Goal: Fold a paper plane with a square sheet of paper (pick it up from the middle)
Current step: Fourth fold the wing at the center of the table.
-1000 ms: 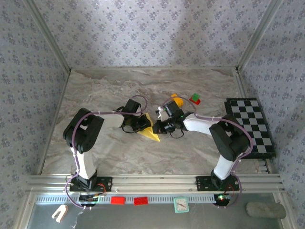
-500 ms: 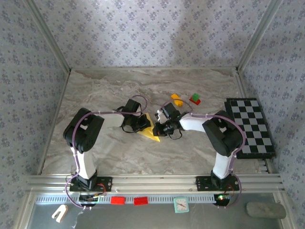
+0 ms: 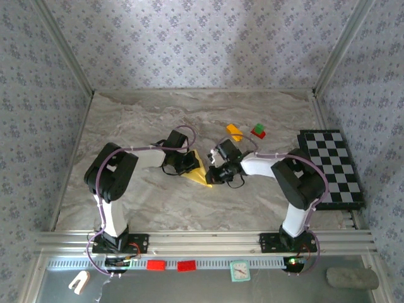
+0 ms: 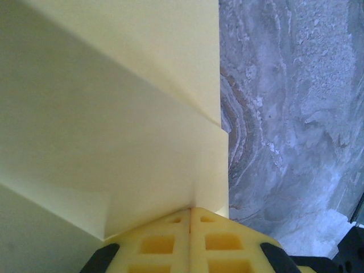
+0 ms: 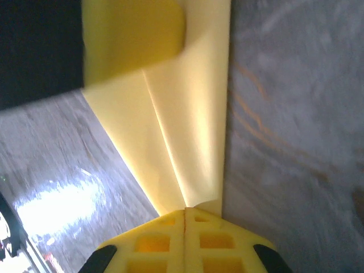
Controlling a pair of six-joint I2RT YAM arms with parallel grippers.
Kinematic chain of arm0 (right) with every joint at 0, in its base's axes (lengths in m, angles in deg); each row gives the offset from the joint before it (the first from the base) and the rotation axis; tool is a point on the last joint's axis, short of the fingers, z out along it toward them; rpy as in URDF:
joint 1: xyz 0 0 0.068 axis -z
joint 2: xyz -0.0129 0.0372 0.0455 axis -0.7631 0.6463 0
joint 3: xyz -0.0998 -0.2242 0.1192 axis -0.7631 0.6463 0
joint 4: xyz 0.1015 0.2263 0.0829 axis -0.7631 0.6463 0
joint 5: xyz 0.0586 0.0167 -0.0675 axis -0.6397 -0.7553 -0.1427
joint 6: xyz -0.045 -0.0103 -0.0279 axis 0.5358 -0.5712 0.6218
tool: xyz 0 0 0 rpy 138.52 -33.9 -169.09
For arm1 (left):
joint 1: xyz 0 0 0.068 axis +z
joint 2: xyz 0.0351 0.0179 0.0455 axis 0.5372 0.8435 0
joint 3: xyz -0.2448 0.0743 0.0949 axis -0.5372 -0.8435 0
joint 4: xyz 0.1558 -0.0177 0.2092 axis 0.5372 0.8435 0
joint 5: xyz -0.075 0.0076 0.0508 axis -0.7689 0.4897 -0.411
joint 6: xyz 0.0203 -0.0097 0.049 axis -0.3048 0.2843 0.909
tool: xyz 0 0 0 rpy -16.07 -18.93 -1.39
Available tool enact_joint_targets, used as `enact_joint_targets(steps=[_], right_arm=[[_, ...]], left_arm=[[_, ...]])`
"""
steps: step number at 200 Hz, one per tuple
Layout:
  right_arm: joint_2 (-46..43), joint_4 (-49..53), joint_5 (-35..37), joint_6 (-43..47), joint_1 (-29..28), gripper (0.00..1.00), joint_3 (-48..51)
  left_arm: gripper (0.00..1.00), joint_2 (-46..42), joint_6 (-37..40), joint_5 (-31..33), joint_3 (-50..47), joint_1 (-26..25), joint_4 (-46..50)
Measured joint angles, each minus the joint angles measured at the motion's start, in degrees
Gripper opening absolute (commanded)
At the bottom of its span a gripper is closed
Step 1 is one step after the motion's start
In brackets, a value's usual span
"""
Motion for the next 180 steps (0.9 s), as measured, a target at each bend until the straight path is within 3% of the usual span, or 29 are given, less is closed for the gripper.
enact_joint_targets(steps=[53,103,180], right_arm=[[-5.9,2.1,0.1,-0.3,0.5,0.03,6.2],[-11.6,4.2,1.8,-1.7,0.6,0.05,6.1],[-0.3,0.6,5.6,-2.7,-0.5,0.03,-3.7]], left_arm=[[0.07,0.0,0.0,-0.1,0.0,0.0,0.0],[0.08,0.0,0.0,-0.3,0.0,0.0,-0.1],[0.08,0.1,0.0,-1.0,0.1,0.0,-0.2]])
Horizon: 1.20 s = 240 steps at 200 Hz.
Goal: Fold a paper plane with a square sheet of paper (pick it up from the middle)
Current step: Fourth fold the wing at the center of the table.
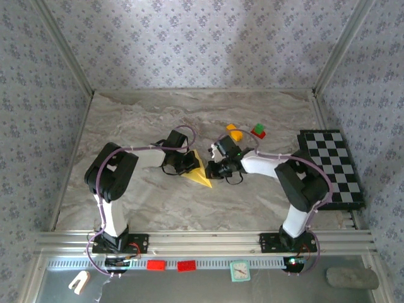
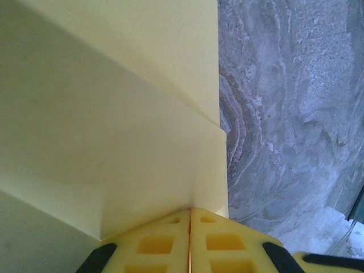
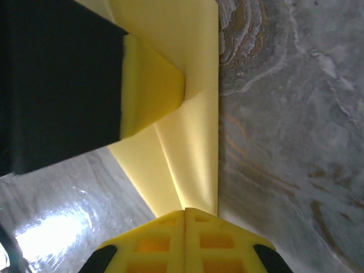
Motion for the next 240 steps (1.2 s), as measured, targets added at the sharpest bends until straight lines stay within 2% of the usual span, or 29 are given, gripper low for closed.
enact_joint_targets(steps=[64,118,240], right_arm=[[2.6,-1.2,0.9,-0.1,-0.6,0.03,-0.6],[2.6,-0.9,1.5,1.2,-0.6,0.03,-0.5],[3.2,-0.3,3.8,3.3,-0.6,0.03,-1.7]], left_arm=[[0.1,0.0,0.9,-0.2,0.0,0.0,-0.2],[0.14,0.1,6.5,-0.6,1.2,0.8,2.0],[0.13,5.0,17.2,-5.0,8.4,10.1,9.9]])
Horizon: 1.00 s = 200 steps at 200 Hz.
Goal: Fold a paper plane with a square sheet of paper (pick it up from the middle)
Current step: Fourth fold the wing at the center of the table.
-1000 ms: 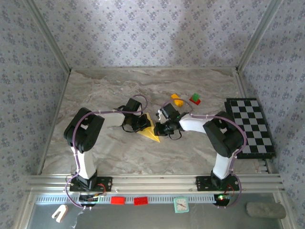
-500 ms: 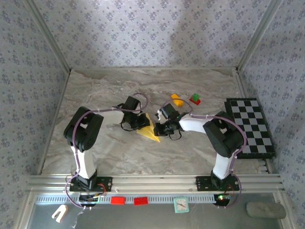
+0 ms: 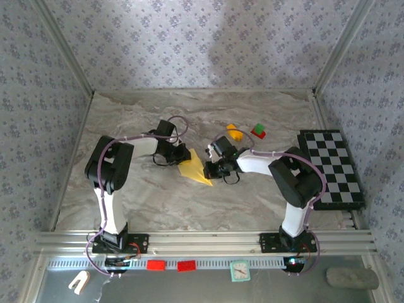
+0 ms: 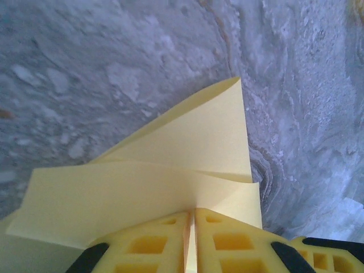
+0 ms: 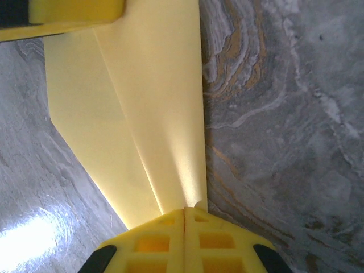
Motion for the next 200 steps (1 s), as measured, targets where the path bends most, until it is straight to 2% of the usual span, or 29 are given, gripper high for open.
enact_joint_targets(steps=[39,120,147,172,200], right_arm=[[0.2,-0.2,0.3,0.0,0.0,0.03,-0.1],[0.2,-0.2,0.3,0.0,0.0,0.04,-0.1],[0.2,-0.3,0.2,-0.2,0.0,0.04,-0.1],[0.2,-0.7,-0.4,-0.5,0.1,0.04,0.1],[0.2,-1.2,-1.2,-1.2,0.4,0.04,0.3]], left_arm=[[0.14,1.6,2.4,0.3,3.3,3.4,2.8],[0.15,1.4,5.9,8.1,7.3,8.4,7.2],[0.16,-4.2,3.8,9.6,5.4,7.6,6.3],[0.14,-11.8,-0.5,9.3,1.4,4.6,1.9],[0.12,-13.2,-5.9,7.2,-3.7,0.1,-4.9]])
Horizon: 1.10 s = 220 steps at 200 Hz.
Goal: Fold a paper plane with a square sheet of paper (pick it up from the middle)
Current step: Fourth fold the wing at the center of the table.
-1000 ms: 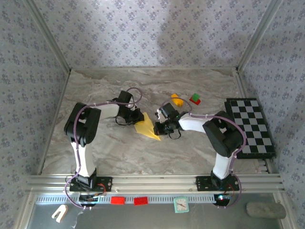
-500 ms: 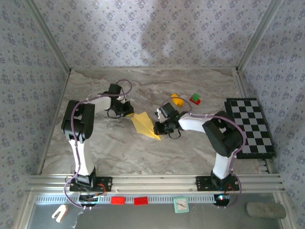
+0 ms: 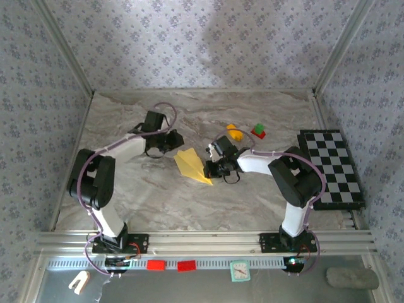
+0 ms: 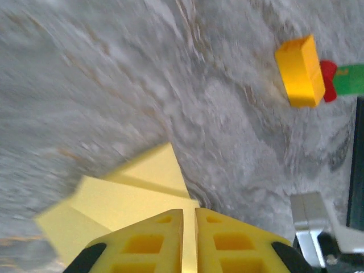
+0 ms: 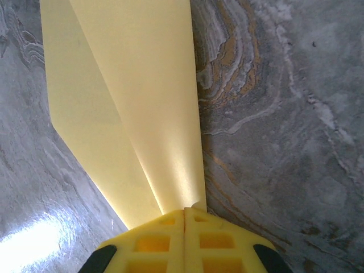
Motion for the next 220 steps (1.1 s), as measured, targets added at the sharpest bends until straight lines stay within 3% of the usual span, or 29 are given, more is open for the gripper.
enact_joint_targets(steps=[32,149,220], right_arm=[[0.0,-0.8,-1.0,-0.6,0.5,0.04,0.4],[-0.3,-0.5,-6.0,-2.7,0.6,0.05,-2.9],[7.6,-0.4,-6.0,-5.6,-0.7,0.01,-9.5]], left_arm=[[0.09,4.4,-3.0,-0.7,-1.9,-3.2,-1.7],[0.04,9.3,-2.6,3.0,0.8,-3.7,2.8],[0.04,9.9,-2.1,3.8,1.8,-4.3,3.1]])
